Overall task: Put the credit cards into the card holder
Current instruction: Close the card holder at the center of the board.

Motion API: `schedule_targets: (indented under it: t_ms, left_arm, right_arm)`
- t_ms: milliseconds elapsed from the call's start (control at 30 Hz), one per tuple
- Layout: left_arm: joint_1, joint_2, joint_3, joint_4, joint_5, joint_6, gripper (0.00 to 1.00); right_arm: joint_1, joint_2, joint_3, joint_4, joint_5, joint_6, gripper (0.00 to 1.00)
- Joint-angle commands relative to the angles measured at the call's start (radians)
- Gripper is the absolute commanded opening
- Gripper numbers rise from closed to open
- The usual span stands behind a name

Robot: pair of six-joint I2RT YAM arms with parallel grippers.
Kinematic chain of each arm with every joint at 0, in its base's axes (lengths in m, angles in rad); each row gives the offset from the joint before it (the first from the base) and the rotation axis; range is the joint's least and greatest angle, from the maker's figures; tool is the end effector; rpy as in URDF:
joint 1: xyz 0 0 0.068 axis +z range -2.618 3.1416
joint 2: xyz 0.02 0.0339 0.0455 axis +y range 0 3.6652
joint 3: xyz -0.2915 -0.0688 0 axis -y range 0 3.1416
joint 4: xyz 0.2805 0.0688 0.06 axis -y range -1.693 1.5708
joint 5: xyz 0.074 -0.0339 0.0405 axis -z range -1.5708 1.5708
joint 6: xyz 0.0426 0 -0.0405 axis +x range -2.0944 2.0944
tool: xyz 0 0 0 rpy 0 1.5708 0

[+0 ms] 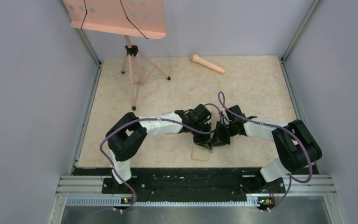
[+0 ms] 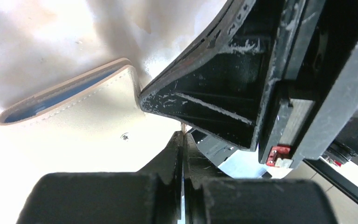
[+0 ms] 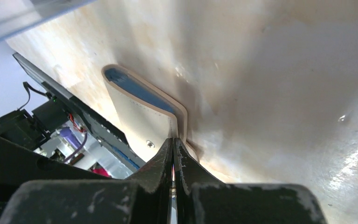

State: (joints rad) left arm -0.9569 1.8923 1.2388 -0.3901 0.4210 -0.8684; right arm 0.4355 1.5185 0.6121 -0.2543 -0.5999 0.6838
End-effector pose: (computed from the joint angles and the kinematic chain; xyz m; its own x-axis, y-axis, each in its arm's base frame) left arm 0.2324 -0.3600 0.1696 -0.9815 0.1834 -0.0554 0.1785 0.7703 -0.6122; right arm 0.2333 0.1351 0.1207 -0.9934 0.1129 0.0180 0.0972 0.7509 0.6532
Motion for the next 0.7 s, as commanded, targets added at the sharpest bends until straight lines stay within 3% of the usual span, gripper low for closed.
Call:
schedule_targets:
  t_ms: [0,667]
  left_arm:
    - [0.010,-0.090,-0.025,0.009,-0.049,0.007,0.00]
    - [0.017,-0.151,-0.089,-0.011,-0.103,-0.002,0.00]
  right_arm:
    - [0.000,-0.049,0.061,0.014,0.032,-0.009,0.00]
    - [0.003,0.010,0.034,0.140,-0.086,-0.030,0.00]
